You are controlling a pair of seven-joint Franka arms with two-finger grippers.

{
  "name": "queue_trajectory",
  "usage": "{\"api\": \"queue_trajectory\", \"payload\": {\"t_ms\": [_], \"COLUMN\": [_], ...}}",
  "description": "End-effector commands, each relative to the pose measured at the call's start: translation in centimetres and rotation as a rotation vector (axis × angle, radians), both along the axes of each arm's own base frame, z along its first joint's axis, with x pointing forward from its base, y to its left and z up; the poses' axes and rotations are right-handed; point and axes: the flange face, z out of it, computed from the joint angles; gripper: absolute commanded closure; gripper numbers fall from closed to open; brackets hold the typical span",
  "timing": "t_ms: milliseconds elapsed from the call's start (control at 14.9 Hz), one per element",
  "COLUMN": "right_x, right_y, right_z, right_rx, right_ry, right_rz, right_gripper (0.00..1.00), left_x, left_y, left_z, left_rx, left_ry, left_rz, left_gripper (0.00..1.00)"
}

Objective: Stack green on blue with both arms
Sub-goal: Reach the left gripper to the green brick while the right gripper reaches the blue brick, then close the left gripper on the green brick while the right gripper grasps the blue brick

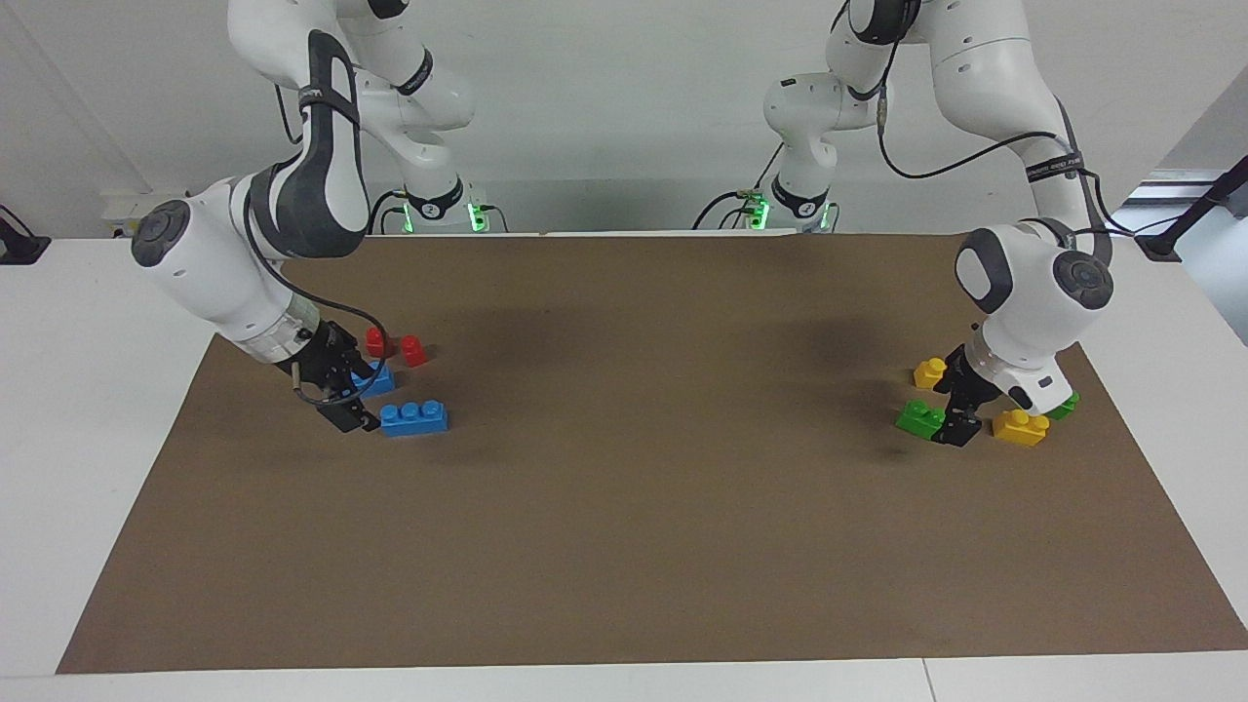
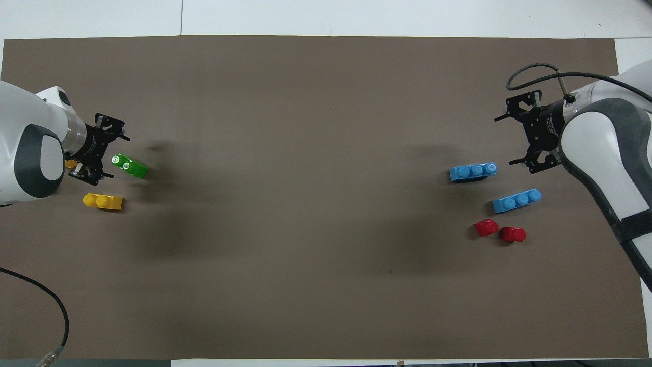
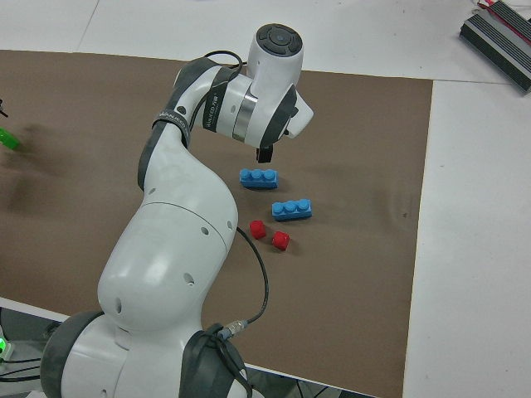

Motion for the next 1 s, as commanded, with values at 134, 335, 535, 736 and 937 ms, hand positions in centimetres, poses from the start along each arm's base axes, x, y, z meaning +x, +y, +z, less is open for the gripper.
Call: {"api": "queue_trajectory", "payload": {"t_ms": [134, 335, 535, 736, 937], "right_x": [-0.7, -0.6, -0.8, -1.1, -1.7], "right_y": [-2.2, -2.4, -2.3, -2.5, -2.5], "right_z": [-2.4, -3.5, -5.3, -6.7, -8.1], "right_rx": [0.027, 0.026, 0.028, 0.03, 0.041], "right_ry": [0.042, 0.053, 0.081, 0.105, 0.109], "right_rz": [-0.116, -0.111, -0.098, -0.102, -0.121], "right_gripper": [0.0, 0.0, 0.0, 0.0, 0.0], "left_x": [0.1, 0.0, 0.0, 0.0, 0.0], "left_y": [-0.3, -0.1, 0.1, 0.1, 0.2], "left_z": [-0.8, -1.9, -2.4, -2.8, -2.7], "left_rx": [-0.012, -0.013, -0.013, -0.014, -0.016], "left_ry": [0.001, 0.017, 0.017, 0.024, 0.024], "left_rz": [0.017, 0.017, 0.017, -0.022, -0.067], "left_gripper": [0.0, 0.0, 0.0, 0.0, 0.01]}}
